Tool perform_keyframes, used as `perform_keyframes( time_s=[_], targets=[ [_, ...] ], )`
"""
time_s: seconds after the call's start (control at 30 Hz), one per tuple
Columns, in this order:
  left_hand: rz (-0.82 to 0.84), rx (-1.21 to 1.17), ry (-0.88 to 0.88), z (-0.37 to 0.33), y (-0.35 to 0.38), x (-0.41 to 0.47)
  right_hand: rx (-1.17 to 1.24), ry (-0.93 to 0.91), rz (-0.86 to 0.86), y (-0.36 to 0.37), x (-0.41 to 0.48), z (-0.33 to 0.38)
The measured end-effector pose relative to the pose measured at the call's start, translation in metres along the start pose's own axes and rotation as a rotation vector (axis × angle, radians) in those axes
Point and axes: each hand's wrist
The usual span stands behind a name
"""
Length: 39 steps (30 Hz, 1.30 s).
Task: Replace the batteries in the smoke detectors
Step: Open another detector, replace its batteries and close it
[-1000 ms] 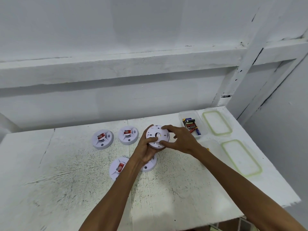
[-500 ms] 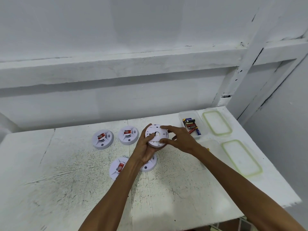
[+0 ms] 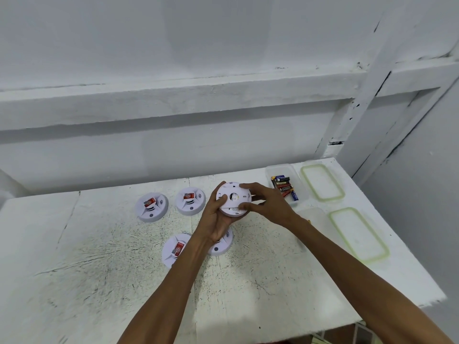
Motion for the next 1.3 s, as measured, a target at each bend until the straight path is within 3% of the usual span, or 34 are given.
perform_keyframes(
  time_s=[0.13,0.27,0.4,0.57,0.77,1.1,1.3],
  targets=[
    [-0.058,0.071,0.022,0.001,-0.001,0.0,0.166,0.104,0.005,0.004,0.0,0.002],
    [-0.071,0.088,0.046,0.0,0.001,0.001,0.582,0.372,-0.054,0.011,0.001,0.011],
    [-0.06,0.099,0.047,0.001,0.004,0.004,0.746,0.557,-0.075,0.023,0.005,0.02],
    [-0.085,0.156,0.062,0.005,-0.003,0.007,0.698,0.592,-0.002,0.028,0.009,0.025],
    [-0.102,0.54,0.059,0.001,-0.013,0.006,0.77,0.574,0.065,0.019,0.006,0.015],
    [-0.146,0.35,0.038,0.009,-0.01,-0.001,0.761,0.596,0.027,0.013,0.006,0.018],
    [-0.17,0.381,0.076,0.009,-0.01,0.002,0.779,0.583,0.05,0.01,0.007,0.02]
  ],
)
Point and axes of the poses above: each hand's wrist, its own x-axis towards the middle knuckle, its own y-axis out of the palm, z = x × y, and after that the axes turned 1 degree about -z, right-handed
